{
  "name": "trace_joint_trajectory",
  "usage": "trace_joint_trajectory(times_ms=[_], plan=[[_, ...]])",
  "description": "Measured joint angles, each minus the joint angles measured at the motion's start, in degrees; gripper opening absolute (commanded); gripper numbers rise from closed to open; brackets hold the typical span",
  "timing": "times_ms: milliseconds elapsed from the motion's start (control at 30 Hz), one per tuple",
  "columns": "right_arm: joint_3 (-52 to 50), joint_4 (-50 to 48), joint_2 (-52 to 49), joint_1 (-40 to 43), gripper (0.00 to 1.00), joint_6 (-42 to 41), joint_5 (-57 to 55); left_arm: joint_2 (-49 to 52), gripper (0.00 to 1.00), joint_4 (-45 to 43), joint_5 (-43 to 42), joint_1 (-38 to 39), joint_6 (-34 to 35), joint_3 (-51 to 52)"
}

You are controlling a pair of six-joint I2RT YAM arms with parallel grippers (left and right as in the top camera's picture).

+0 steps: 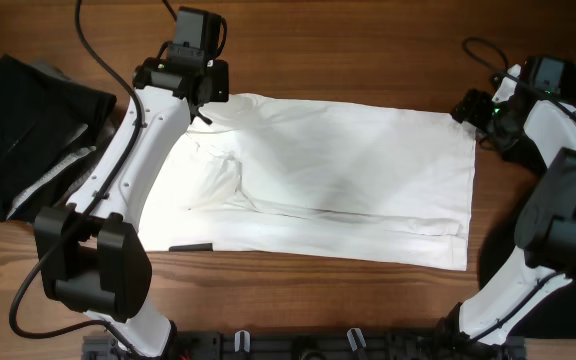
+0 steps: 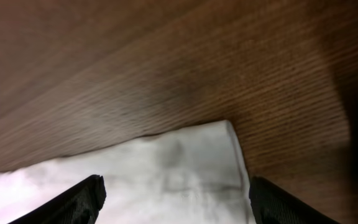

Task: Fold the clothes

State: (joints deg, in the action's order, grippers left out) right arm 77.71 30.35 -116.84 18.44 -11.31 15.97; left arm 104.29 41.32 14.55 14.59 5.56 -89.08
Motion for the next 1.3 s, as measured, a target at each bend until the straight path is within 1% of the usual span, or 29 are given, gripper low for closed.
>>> trace_joint_trajectory(times_ms=[67,100,200,233,267,300,333,367,400,433,567,733,867,933,967,1033,1133,1167,1300], plan=[[0.1,-0.7,-0.9,0.0,0.78,-0.2,0.0,0.0,0.04,0.1,0.2,0.0,0.8,0.0],[0.3,-0.9,-0.9,0.0,0.73,-0.2,-0.2,0.0,0.04,0.2,0.3,-0.1,1.0,0.0],[0.3,-1.0,-1.1,0.0,0.42,-0.5,-0.2,0.0,0.04,0.3,0.6,-0.2,1.4,0.0],[0.3,-0.9,-1.2,0.0,0.36,-0.6,-0.2,0.0,0.04,0.3,0.6,-0.2,1.5,0.0],[0.3,-0.6,-1.2,0.0,0.24,-0.7,-0.3,0.0,0.04,0.3,0.6,-0.2,1.7,0.0],[0.3,-0.4,-1.2,0.0,0.19,-0.9,-0.4,0.0,0.04,0.3,0.6,-0.2,2.0,0.0],[0.3,-0.1,-1.2,0.0,0.18,-0.5,-0.5,0.0,0.04,0.3,0.6,-0.2,2.2,0.0],[0.3,0.3,-1.2,0.0,0.13,-0.7,-0.6,0.0,0.04,0.3,0.6,-0.2,2.4,0.0],[0.3,0.5,-1.2,0.0,0.06,-0.8,-0.7,0.0,0.04,0.3,0.6,-0.2,2.5,0.0],[0.3,0.4,-1.2,0.0,0.04,-0.9,-0.8,0.0,0.04,0.3,0.6,-0.2,2.6,0.0],[0.3,0.5,-1.2,0.0,0.04,-0.8,-1.0,-0.1,0.04,0.4,0.8,-0.3,2.8,0.0],[0.3,2.9,-0.1,0.0,0.04,-0.8,-1.1,-1.1,0.04,2.6,3.1,-0.3,2.9,0.0],[0.3,7.3,6.5,0.0,0.04,-1.4,-1.1,-5.1,0.04,4.4,4.1,-0.3,3.0,0.0],[0.3,8.8,9.6,0.0,0.04,-1.8,-1.1,-7.8,0.04,6.6,4.4,-0.4,3.1,0.0],[0.3,9.8,13.4,0.0,0.04,-2.4,-1.0,-10.0,0.04,8.6,4.5,-0.5,3.6,0.0],[0.4,10.8,16.2,0.0,0.04,-2.6,-1.1,-12.0,0.04,9.7,4.6,-0.7,4.0,0.0],[0.5,15.3,19.0,0.0,0.04,-3.0,-1.7,-13.6,0.04,13.0,5.0,-1.7,4.4,0.0],[0.6,18.2,19.3,0.0,0.04,-3.7,-2.5,-13.7,0.04,14.3,5.0,-1.9,4.6,0.0],[0.5,27.0,19.4,0.0,0.04,-7.3,-7.8,-13.6,0.04,22.0,5.1,-2.9,6.6,0.0]])
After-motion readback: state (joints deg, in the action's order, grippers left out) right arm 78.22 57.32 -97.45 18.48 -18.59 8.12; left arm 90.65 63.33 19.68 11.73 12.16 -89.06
